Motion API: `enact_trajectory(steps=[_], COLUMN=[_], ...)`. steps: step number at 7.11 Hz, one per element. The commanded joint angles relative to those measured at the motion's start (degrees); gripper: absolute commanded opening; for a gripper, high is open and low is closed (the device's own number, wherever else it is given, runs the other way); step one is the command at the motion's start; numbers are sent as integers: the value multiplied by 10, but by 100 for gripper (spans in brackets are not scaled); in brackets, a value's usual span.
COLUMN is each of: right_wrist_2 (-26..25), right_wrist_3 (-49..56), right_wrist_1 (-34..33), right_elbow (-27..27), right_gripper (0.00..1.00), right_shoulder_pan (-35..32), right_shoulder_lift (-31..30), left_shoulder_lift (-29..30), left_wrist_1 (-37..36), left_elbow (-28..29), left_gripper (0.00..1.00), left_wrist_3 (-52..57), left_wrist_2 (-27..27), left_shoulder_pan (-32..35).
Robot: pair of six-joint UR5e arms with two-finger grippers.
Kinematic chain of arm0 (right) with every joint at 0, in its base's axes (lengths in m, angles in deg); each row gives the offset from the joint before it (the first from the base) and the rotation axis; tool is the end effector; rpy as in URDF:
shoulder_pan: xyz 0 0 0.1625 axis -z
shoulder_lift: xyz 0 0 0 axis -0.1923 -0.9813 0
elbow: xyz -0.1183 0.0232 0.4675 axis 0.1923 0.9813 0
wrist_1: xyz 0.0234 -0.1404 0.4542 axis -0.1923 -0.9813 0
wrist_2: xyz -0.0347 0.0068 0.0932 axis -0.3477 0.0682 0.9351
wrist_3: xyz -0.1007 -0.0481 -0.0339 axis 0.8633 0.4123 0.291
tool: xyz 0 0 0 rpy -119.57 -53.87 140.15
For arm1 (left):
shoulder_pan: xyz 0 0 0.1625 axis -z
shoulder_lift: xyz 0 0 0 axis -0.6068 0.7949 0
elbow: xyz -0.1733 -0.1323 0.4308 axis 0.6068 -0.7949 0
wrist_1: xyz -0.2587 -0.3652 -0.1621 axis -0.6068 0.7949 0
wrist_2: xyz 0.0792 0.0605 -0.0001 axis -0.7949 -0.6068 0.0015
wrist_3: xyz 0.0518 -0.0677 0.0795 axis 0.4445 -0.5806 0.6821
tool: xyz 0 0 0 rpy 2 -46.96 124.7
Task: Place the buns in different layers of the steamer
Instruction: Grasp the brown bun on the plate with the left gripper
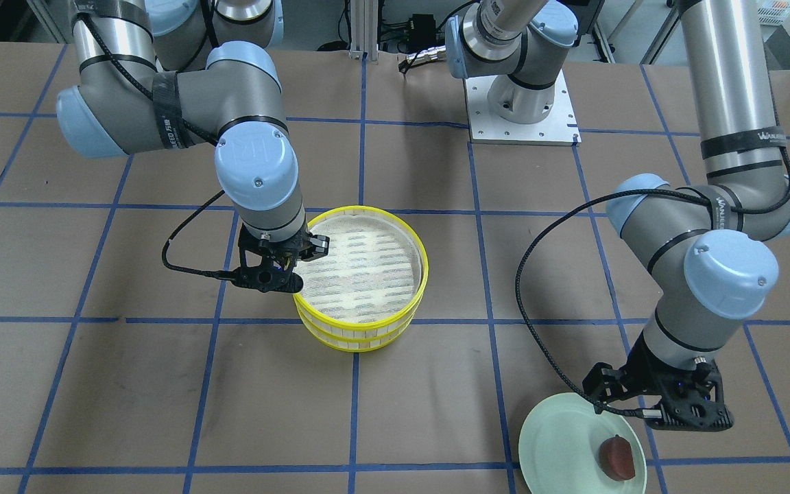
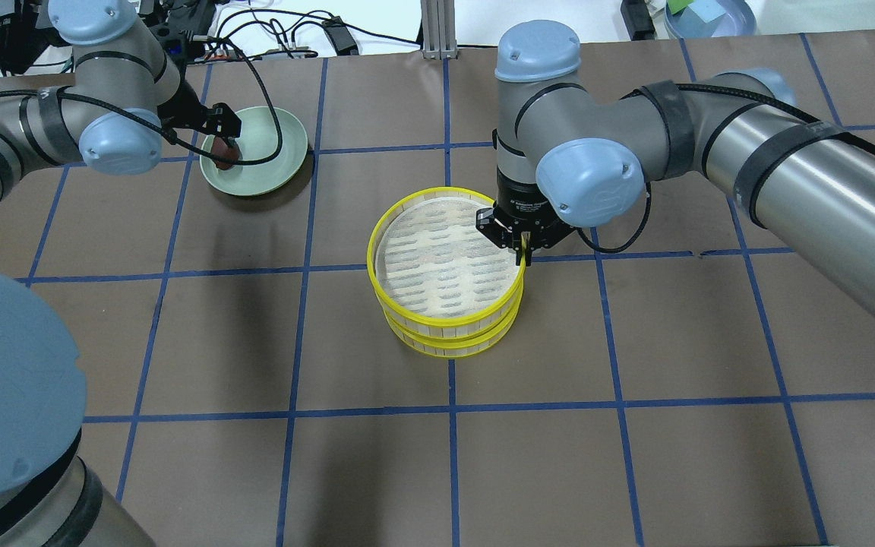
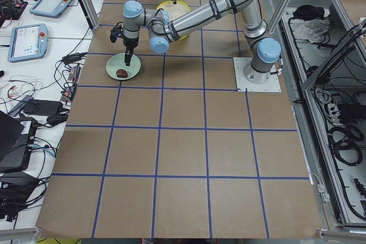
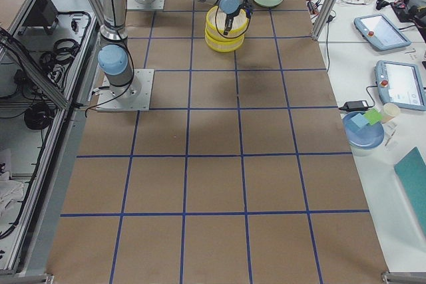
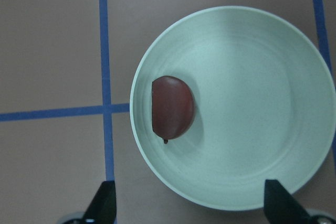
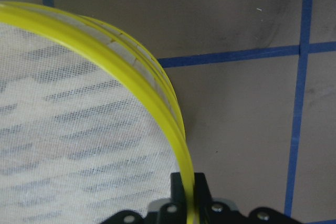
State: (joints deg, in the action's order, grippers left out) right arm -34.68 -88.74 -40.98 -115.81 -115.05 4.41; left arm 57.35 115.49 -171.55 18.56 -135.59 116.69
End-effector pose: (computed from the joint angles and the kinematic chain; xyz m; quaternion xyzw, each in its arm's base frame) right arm 0.2868 -0.6003 0.3017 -0.0434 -0.9953 -0.0838 0.0237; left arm 0.0177 -0.7856 0.2776 0.0500 0.9893 -0.1259 0.0538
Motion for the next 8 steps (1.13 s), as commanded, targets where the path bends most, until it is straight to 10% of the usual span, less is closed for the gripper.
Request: enact_trajectory(steps=[1,8], right_wrist_2=[-22,2], right_wrist_3=[0,1], right_wrist_1=[-10,-3], right_elbow=[-2,-7], right_gripper=[0,4], right_shoulder_pan=[0,0], right_shoulder_lift=[2,5], left_shoulder_lift=[46,116], left_wrist_1=[-49,-82], left_elbow=[19,53], left_gripper=[100,89], left_wrist_3=[44,45], left_wrist_2=[6,57], left_shoulder_pan=[-5,-12])
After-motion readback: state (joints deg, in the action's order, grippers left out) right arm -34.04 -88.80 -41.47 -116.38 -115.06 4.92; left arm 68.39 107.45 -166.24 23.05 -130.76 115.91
